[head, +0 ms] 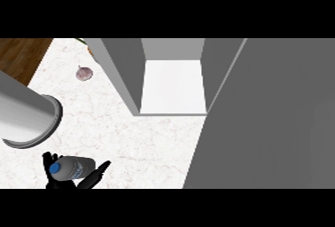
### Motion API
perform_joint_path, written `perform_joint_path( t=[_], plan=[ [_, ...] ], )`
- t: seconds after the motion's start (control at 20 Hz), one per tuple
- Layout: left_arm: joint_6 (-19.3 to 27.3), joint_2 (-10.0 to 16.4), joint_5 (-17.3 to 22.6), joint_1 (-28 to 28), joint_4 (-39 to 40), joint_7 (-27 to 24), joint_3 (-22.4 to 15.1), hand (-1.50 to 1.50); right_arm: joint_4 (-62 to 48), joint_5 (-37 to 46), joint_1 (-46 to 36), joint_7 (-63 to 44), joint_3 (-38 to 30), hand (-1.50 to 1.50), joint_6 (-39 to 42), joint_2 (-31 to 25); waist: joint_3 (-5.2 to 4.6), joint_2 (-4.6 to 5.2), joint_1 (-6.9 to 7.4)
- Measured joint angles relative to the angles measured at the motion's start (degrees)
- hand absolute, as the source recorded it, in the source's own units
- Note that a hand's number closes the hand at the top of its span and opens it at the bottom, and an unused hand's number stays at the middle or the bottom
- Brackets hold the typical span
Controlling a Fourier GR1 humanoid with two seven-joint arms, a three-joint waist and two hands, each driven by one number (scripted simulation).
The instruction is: Pick up the bottled water, place it into the cabinet and close the cabinet
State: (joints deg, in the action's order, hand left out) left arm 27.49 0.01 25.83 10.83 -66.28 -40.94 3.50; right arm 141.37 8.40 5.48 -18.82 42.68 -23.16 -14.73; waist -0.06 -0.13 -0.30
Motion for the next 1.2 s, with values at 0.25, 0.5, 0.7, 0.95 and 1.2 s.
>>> perform_joint_path(
  t=[0.25,0.5,0.7,0.95,1.2],
  plan=[
    [-4.26,0.12,2.72,-1.36,4.51,-4.49,1.06,-1.5,0.14,0.21,0.16,-0.21,-0.03,-1.5,-0.58,-0.78,0.01,-0.01,-0.03],
    [-7.58,0.28,4.92,-2.78,7.16,-7.02,2.29,1.5,0.25,0.44,1.1,0.6,1.17,-1.5,-1.56,-1.51,0.02,-0.04,-0.13],
    [-9.66,0.24,6.78,-3.7,8.86,-9.11,2.44,1.5,0.05,0.36,1.14,1.09,0.93,-1.5,-1.77,-1.82,0.02,-0.01,-0.04],
    [-11.46,0.07,8.32,-4.4,8.77,-10.0,2.09,1.5,-0.1,0.41,0.62,0.8,0.5,-1.5,-1.85,-2.13,0.03,-0.01,0.01],
    [-12.5,0.1,10.27,-5.01,8.0,-11.13,1.54,1.5,-0.07,0.52,0.01,0.03,0.35,-1.5,-2.01,-2.39,0.03,-0.01,0.04]
  ],
)
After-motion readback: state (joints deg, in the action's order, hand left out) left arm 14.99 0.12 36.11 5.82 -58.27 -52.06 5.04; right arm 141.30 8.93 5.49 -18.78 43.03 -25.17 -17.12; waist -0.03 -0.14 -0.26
